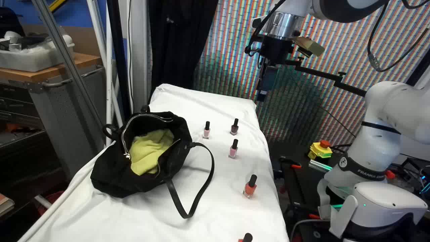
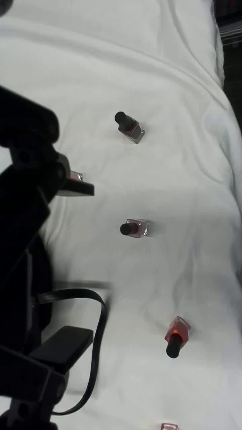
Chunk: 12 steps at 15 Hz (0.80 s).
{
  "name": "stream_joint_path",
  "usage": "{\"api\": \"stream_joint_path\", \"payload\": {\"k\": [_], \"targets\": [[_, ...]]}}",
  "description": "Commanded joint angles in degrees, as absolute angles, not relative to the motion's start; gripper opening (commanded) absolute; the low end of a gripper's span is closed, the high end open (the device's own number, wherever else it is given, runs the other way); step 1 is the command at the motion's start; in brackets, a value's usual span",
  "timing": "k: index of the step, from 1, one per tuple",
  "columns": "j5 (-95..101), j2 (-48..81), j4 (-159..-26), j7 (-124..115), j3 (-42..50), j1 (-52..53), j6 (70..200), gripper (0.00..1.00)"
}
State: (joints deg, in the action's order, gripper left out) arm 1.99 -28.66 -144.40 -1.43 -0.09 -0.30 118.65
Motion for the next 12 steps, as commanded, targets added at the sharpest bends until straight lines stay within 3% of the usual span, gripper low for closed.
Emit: {"api": "stream_joint_path", "payload": {"k": [1,12], "targets": [[1.9,-28.7,-144.1,-1.4,-0.2,-0.4,118.5,1.0],[3.3,-24.2,-140.9,1.1,0.4,-0.6,119.5,1.0]]}}
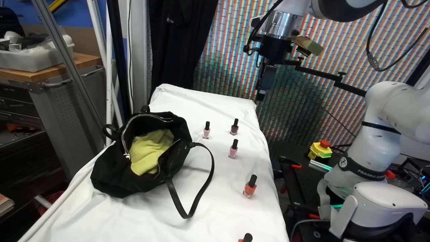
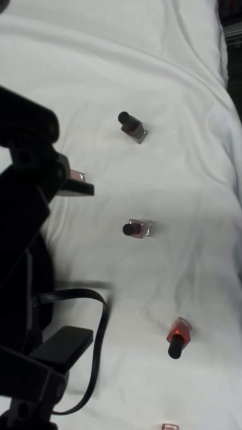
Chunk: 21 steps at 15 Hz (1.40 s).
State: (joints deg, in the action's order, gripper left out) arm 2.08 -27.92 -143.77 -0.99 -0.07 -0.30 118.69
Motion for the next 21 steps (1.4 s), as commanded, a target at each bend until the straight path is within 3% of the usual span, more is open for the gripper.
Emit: {"api": "stream_joint_path", "payload": {"k": [1,21], "targets": [[3.7,-23.0,-140.3,1.3,0.4,-0.8,120.0,1.0],[4.5,12.6,-121.9,9.6,3.8,-4.3,132.0,1.0]]}}
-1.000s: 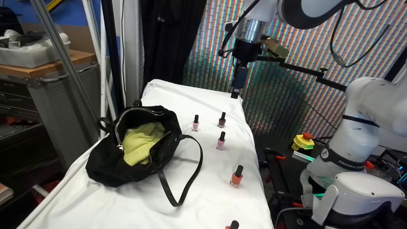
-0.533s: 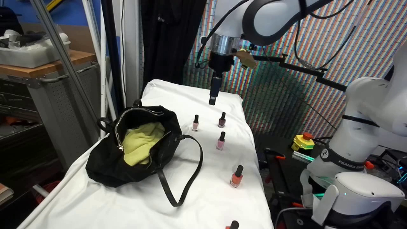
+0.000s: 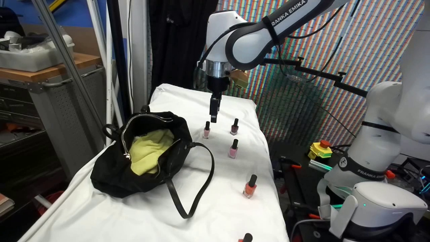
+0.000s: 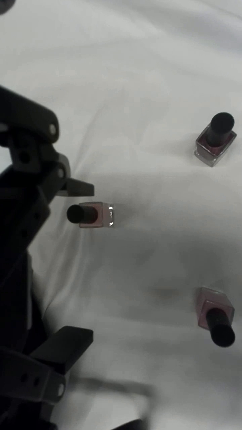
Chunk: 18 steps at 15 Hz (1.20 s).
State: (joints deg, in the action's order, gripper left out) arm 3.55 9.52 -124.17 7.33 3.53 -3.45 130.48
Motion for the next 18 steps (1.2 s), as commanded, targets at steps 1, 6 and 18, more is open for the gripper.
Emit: {"api": "stream_joint_path", "payload": {"k": [1,6,18], "targets": [[4.5,13.5,-121.7,10.3,3.8,-4.6,132.7,1.0],[4.1,17.6,-120.5,13.3,3.5,-5.7,135.8,1.0],[4.0,24.3,-118.5,18.9,2.4,-6.6,138.3,1.0]]}}
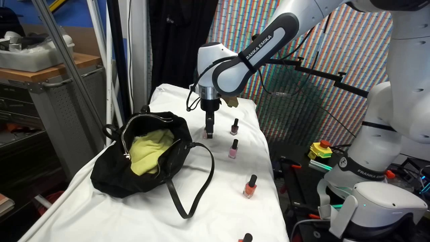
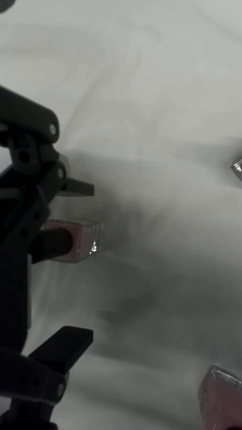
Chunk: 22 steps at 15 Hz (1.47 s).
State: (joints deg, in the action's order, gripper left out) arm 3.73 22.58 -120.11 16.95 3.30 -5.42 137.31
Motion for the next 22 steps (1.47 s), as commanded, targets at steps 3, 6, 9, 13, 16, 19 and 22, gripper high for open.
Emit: {"api": "stream_joint_path", "payload": {"k": [3,6,9,13,16,19,22], "targets": [[4.1,25.2,-118.3,19.1,2.4,-6.6,138.4,1.0],[4.1,25.5,-118.5,19.3,2.3,-6.7,138.4,1.0],[4.0,25.6,-118.5,19.5,2.3,-6.8,138.6,1.0],[4.1,25.8,-118.6,19.0,2.4,-6.7,140.6,1.0],[4.2,26.2,-118.4,18.8,2.4,-6.7,141.5,1.0],[4.5,26.4,-118.2,18.5,2.6,-6.5,141.3,1.0],[4.6,26.4,-118.2,18.5,2.6,-6.4,140.9,0.67]]}}
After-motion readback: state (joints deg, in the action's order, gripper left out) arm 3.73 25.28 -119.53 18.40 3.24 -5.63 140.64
